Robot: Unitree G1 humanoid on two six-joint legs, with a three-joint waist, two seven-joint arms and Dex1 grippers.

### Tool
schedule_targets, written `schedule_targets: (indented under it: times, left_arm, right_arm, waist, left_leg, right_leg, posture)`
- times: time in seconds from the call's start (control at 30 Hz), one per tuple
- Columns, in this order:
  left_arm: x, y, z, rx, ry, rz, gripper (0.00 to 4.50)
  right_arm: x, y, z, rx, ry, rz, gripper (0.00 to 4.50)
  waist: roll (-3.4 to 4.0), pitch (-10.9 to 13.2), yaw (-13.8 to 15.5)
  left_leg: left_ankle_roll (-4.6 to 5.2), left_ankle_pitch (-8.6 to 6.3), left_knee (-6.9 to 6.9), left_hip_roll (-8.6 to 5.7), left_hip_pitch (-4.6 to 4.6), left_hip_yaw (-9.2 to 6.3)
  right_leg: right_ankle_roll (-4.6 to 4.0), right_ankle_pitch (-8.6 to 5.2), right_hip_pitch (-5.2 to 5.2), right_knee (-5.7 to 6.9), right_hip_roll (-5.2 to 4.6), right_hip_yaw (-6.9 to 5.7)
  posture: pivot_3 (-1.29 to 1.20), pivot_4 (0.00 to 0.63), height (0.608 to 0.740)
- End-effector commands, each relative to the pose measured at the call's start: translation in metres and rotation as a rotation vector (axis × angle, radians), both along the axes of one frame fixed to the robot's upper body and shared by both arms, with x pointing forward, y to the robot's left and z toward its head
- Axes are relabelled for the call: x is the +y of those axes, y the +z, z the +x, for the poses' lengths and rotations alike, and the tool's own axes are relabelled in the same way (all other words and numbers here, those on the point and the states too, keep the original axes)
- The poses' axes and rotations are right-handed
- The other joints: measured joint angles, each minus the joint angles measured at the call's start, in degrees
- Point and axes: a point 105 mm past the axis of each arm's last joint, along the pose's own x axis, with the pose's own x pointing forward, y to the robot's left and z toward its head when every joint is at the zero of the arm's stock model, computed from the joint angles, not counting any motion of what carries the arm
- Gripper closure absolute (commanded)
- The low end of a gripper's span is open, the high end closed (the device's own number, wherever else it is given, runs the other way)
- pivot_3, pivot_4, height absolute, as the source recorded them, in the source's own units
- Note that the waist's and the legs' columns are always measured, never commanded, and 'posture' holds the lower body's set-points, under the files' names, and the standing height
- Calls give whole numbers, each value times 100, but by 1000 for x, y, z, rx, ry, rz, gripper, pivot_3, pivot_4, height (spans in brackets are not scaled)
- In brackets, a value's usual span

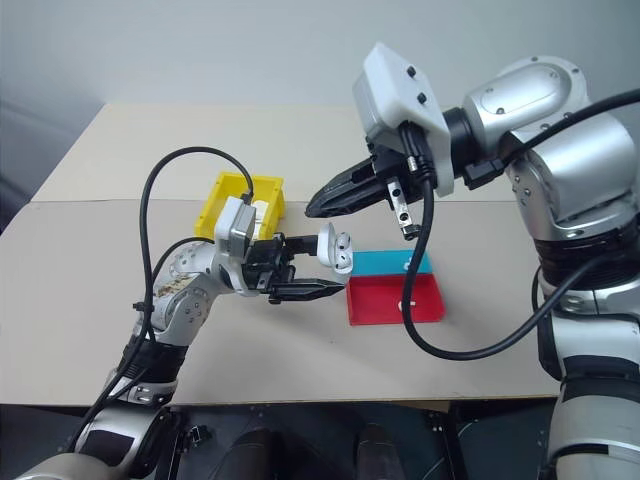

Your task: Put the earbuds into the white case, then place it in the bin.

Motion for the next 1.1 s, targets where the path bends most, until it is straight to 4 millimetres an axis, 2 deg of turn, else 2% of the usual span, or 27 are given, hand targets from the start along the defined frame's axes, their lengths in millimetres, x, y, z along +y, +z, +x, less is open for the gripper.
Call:
schedule_targets:
  times: [0.03, 0.3, 0.87, 0.97, 1.1]
  left_arm:
    - [0, 10, 0, -41, -6, -26, 1797]
    - [1, 10, -1, -42, -1, -21, 1797]
    - [2, 13, 2, -37, 19, -39, 1797]
    - [3, 13, 2, -36, 21, -40, 1797]
    - [5, 14, 3, -37, 29, -39, 1797]
  right_arm:
    - [7, 2, 2, -59, 52, -41, 4458]
    - [16, -8, 5, -81, 103, -106, 4458]
    - [-9, -13, -4, -86, 85, -133, 4458]
    - [-8, -8, -4, -84, 70, -93, 4458]
    - [-8, 14, 0, -92, 13, 43, 4458]
  waist:
    - [0, 0, -2]
    - [1, 0, 0]
    - [0, 0, 4]
    - [0, 0, -2]
    - [0, 0, -1]
  left_leg:
    - [0, 0, 0, 0, 0, 0]
    - [0, 0, -1, 0, -4, 0]
    - [0, 0, -1, 0, -2, 0]
    - [0, 0, 0, 0, 0, 0]
    - [0, 0, 0, 0, 1, 0]
  right_leg:
    - [0, 0, 0, 0, 0, 0]
    - [0, 0, -2, 7, 0, -2]
    - [0, 0, -1, 5, -1, -2]
    - [0, 0, -1, 4, 0, -1]
    - [0, 0, -1, 5, 0, 0]
  posture:
    - [0, 150, 740]
    - [0, 150, 740]
    - [0, 150, 740]
    - [0, 150, 740]
    - [0, 150, 740]
